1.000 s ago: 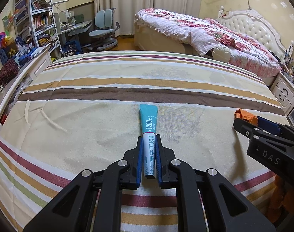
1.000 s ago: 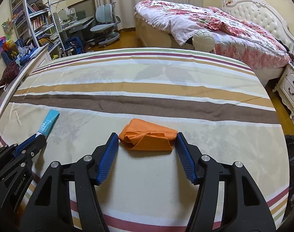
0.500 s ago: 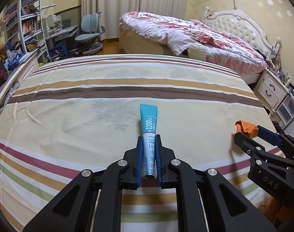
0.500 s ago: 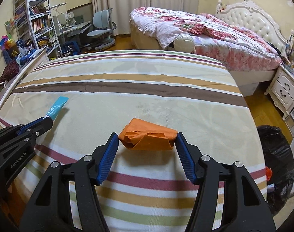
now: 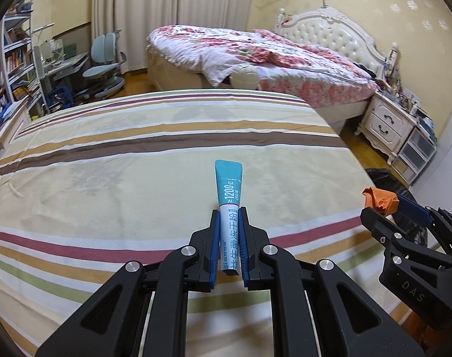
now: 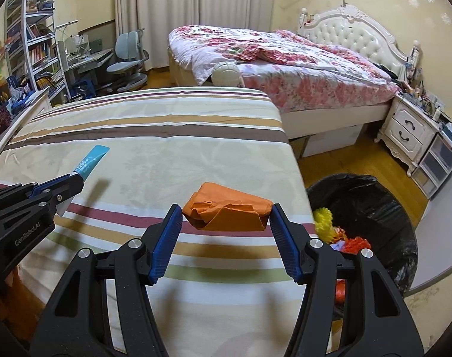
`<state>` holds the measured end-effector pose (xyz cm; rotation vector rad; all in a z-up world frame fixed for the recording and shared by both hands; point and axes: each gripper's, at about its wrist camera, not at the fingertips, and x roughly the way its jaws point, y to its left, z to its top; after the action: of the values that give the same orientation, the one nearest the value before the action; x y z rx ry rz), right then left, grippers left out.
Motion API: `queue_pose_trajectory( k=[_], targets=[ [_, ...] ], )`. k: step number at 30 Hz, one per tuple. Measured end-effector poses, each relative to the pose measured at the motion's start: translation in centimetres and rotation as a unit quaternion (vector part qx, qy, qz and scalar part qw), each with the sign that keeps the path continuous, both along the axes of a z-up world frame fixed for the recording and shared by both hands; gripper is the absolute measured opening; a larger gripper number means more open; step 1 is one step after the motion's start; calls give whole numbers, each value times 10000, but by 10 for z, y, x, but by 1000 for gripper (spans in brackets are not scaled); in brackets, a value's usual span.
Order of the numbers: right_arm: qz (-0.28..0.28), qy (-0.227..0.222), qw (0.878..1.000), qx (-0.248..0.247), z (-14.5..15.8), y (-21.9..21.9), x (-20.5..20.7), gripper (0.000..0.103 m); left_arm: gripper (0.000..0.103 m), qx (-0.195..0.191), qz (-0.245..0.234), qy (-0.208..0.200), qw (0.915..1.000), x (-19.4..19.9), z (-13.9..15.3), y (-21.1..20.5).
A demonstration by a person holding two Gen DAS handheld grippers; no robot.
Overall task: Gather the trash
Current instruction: 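Carry the toothpaste tube and orange cloth over the black bin, then open both tools to drop the orange cloth and tube into the bin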
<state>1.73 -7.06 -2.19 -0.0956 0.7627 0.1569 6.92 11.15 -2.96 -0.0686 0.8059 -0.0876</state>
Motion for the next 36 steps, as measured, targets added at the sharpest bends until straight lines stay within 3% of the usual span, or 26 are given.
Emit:
queue_pose_trajectory(
  k=[12, 21, 36],
  targets=[
    [-940, -117, 9955, 21, 3, -96, 3, 59, 13, 29, -743, -219, 9970, 6, 11, -78],
    [-1492, -55, 9888, -63, -8, -144, 13, 60, 13, 35, -1315, -345, 9907, 16, 13, -140],
    [-2111, 50, 9774, 107, -29, -202, 26, 60, 13, 141, -1680, -422, 9848, 35, 3, -204]
  ],
)
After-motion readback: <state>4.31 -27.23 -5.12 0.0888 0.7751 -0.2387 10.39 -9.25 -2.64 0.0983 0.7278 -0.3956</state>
